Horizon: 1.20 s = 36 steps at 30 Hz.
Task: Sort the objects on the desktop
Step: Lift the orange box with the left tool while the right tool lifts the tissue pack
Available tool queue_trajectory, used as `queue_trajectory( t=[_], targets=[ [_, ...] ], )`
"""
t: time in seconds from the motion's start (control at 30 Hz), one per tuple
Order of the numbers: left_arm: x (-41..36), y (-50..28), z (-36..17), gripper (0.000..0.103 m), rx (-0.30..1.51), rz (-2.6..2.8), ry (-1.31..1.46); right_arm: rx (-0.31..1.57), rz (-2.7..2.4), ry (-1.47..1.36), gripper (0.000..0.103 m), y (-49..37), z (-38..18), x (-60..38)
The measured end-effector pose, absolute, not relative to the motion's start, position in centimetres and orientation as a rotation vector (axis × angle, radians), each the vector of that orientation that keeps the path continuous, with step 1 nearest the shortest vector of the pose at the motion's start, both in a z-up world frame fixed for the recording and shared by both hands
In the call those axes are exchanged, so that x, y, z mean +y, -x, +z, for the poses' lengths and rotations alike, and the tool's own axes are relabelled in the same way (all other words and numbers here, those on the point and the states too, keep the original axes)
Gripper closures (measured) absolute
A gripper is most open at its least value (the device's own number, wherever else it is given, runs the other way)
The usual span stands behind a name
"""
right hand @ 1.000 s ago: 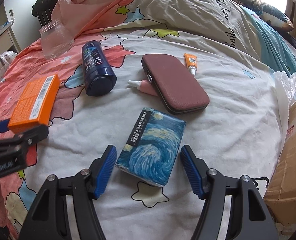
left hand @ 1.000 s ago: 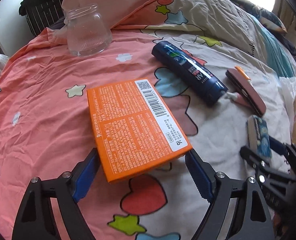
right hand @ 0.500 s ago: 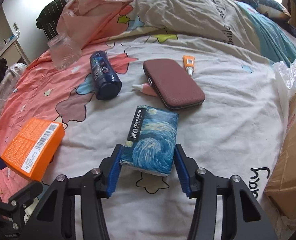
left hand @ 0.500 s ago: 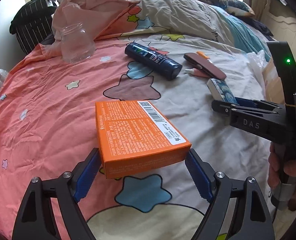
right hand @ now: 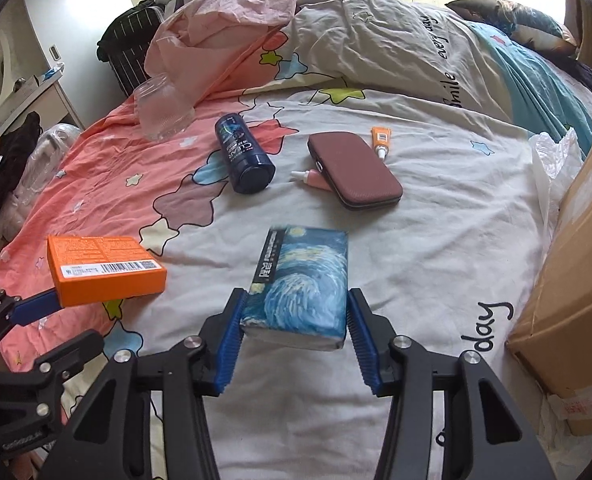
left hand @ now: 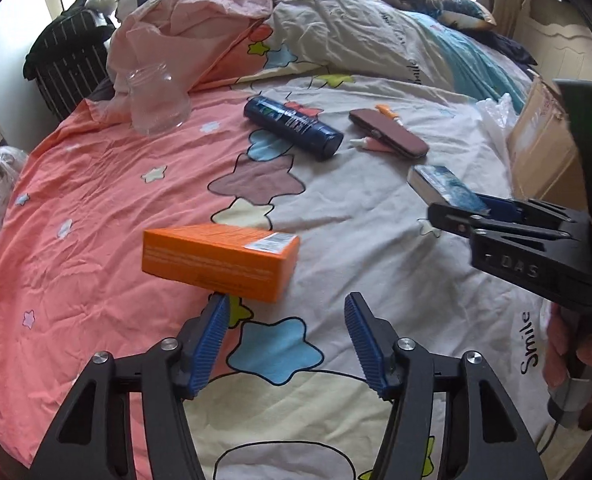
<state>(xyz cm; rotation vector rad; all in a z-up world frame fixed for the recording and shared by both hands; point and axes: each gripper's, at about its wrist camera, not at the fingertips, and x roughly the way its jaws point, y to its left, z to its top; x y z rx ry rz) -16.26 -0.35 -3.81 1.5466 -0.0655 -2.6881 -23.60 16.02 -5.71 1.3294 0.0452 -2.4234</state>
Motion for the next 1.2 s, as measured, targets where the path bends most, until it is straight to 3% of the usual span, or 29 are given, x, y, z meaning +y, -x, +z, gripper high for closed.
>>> queue_trajectory(
  t=[0.07,0.17,0.27,0.47,1.1,1.2],
  targets=[
    [-0.9,16.1,-4.5,0.020,-0.065,-2.665,-1.545,0.051,-2.422,-1.336,0.057,23.4,-5.8,16.0],
    [-1.5,15.4,-4.8,0.014,-0.085,-2.660,-1.528,0.069,-2.416,-1.345,0.057,23.2,-6.2,15.6],
    [-1.7,14.5,-5.1,0.000,-0.139,-2.664,-1.516,0.086,-2.406,-1.355,0.058,23.0,-6.6,15.0],
    [-2.8,13.8,-6.2,0.000,-0.226,-2.639,-1.523,0.180,-2.367,-1.352,0.058,21.6,-7.4,13.0],
    [-4.9,16.6,-9.4,0.000,-0.115,-2.672,-1.582,0.200,-2.347,-1.346,0.057,20.7,-7.6,11.3],
    [-4.8,16.7,-9.6,0.007,-0.085,-2.688,-1.621,0.202,-2.347,-1.347,0.057,20.7,-7.6,11.3]
  ],
)
